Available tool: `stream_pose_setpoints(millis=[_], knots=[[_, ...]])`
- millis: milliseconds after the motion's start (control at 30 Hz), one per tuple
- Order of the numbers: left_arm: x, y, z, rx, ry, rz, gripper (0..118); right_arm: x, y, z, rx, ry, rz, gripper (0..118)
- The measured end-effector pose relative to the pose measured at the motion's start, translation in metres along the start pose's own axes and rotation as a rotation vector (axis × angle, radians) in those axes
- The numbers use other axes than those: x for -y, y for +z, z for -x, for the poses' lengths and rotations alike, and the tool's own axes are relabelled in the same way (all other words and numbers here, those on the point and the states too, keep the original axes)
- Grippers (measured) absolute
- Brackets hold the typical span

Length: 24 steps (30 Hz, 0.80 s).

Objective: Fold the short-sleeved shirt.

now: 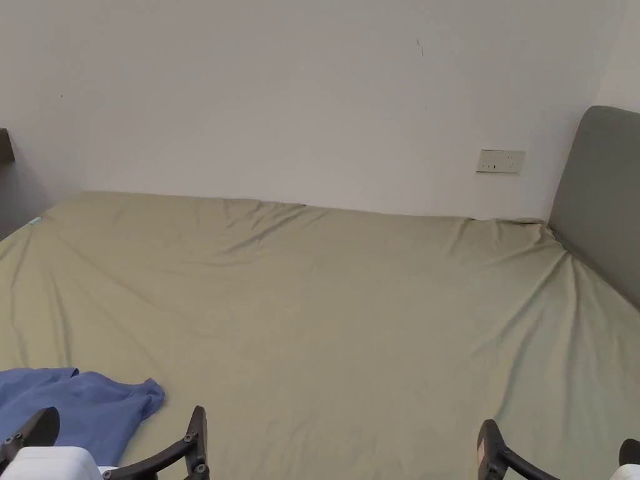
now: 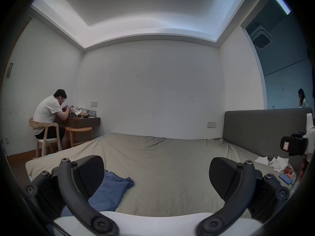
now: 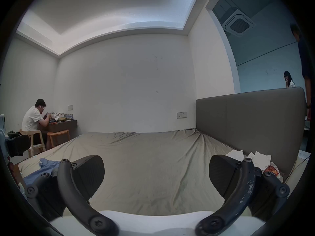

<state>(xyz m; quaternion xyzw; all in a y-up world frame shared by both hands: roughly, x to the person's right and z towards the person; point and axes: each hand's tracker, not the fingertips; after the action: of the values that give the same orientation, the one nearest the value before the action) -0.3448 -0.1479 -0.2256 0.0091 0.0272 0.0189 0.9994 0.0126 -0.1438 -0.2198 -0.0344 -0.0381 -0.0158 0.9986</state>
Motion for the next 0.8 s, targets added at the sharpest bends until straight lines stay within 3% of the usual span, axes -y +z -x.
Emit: stream_pose_setpoints(millis=[800], knots=[[-0.0023, -0.0003, 0.0026, -0.006, -0.003, 0.008, 118, -0.0028, -0.0016, -0.0004, -0.007, 0.004, 0.002, 118]])
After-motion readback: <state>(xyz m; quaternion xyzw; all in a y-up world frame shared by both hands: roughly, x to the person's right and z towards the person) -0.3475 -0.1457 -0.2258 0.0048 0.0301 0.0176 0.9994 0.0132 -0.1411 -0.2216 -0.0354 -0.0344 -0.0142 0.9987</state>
